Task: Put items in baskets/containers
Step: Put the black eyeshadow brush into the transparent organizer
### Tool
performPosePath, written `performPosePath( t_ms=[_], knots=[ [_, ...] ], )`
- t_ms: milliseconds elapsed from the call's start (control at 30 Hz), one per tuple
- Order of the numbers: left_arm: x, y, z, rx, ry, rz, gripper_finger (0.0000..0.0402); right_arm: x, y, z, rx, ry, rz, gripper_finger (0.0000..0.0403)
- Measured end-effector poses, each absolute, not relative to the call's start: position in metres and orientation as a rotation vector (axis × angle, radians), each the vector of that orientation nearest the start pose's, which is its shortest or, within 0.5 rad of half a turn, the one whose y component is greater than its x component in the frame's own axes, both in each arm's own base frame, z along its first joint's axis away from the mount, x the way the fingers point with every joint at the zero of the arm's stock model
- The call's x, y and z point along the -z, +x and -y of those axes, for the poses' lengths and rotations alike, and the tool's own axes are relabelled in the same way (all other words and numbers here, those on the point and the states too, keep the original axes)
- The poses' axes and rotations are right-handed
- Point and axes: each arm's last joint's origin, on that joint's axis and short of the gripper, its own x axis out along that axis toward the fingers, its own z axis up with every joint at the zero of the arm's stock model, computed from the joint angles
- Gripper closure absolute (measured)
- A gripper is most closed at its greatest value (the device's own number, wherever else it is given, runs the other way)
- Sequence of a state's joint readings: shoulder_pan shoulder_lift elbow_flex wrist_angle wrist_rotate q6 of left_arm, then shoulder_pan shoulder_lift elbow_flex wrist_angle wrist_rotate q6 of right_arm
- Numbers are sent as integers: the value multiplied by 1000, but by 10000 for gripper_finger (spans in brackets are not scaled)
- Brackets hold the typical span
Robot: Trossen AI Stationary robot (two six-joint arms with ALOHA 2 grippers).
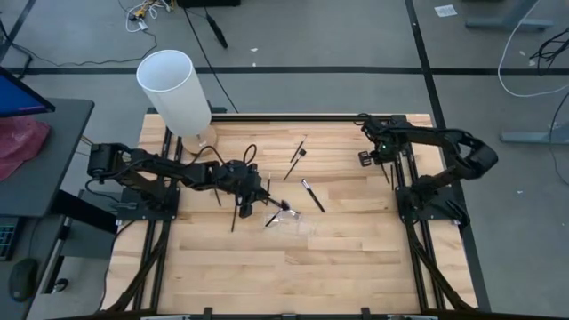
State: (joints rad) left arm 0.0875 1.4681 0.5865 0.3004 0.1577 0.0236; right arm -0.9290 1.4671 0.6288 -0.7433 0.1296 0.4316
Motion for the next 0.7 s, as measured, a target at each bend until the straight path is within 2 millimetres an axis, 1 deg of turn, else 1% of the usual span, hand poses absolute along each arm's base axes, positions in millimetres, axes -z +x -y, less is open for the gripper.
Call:
performPosePath(
  t_ms=[100, 267, 367, 500, 567, 633, 700],
  knots=[
    [-162, 275, -19, 78, -47, -576, 349, -123, 118, 163, 1150, 958, -1379, 356],
    [-162, 275, -18, 81, -47, -577, 349, -122, 120, 161, 1103, 905, -1407, 364],
    [-162, 275, -18, 81, -47, -577, 349, -120, 125, 155, 1080, 840, -1429, 369],
    [-162, 275, -18, 82, -47, -577, 349, -118, 132, 145, 1073, 756, -1453, 392],
    [-162, 275, -18, 81, -47, -577, 349, -117, 137, 141, 1078, 723, -1458, 396],
    [-162, 275, -18, 81, -47, -577, 349, -118, 141, 137, 1085, 704, -1451, 395],
    [-162, 275, -18, 82, -44, -577, 349, -124, 147, 136, 1074, 700, -1423, 396]
  ],
)
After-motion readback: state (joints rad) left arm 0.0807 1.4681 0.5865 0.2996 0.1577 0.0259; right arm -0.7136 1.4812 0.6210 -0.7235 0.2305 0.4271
